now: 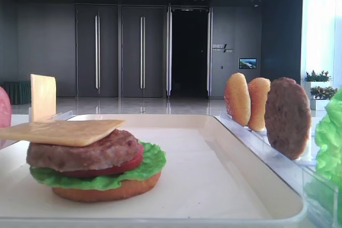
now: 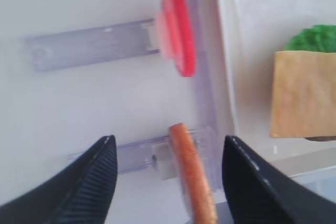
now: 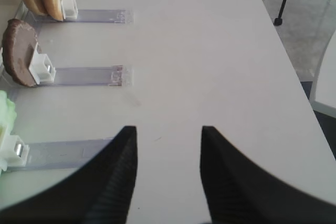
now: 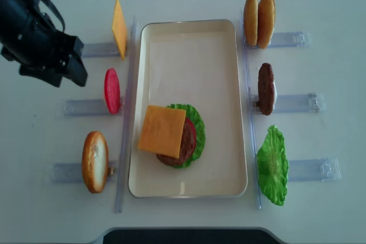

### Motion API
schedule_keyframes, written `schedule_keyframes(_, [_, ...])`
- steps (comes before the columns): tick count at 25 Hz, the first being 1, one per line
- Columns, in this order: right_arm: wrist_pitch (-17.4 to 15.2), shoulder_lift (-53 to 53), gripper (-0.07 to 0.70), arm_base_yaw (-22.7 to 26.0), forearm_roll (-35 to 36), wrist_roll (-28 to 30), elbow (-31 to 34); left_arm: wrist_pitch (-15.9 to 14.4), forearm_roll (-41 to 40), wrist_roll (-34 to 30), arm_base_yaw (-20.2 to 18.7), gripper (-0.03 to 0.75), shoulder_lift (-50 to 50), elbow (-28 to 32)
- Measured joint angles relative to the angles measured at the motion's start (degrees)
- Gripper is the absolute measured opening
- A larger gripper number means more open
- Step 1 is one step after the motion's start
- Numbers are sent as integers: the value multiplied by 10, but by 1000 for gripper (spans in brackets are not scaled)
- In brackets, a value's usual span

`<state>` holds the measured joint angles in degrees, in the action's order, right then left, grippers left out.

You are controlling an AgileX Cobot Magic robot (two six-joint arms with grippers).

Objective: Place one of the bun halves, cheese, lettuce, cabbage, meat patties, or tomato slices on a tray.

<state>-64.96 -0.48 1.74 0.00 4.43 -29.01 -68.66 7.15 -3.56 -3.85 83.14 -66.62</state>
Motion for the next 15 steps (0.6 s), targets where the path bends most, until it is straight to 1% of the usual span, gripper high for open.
schedule_keyframes(2, [0,0,279,0,0,0,0,-8,-28,10,17,475,0,-14])
schedule_keyframes(6, [0,0,279,0,0,0,0,-10,-79,22,53,456,0,-18])
schedule_keyframes(9, [0,0,279,0,0,0,0,-10,-130,47,67,446,-5,-18])
schedule_keyframes(11, [0,0,279,0,0,0,0,-10,-137,52,69,444,-17,-18])
schedule_keyframes(15, [0,0,279,0,0,0,0,-11,-119,49,69,444,-74,-10])
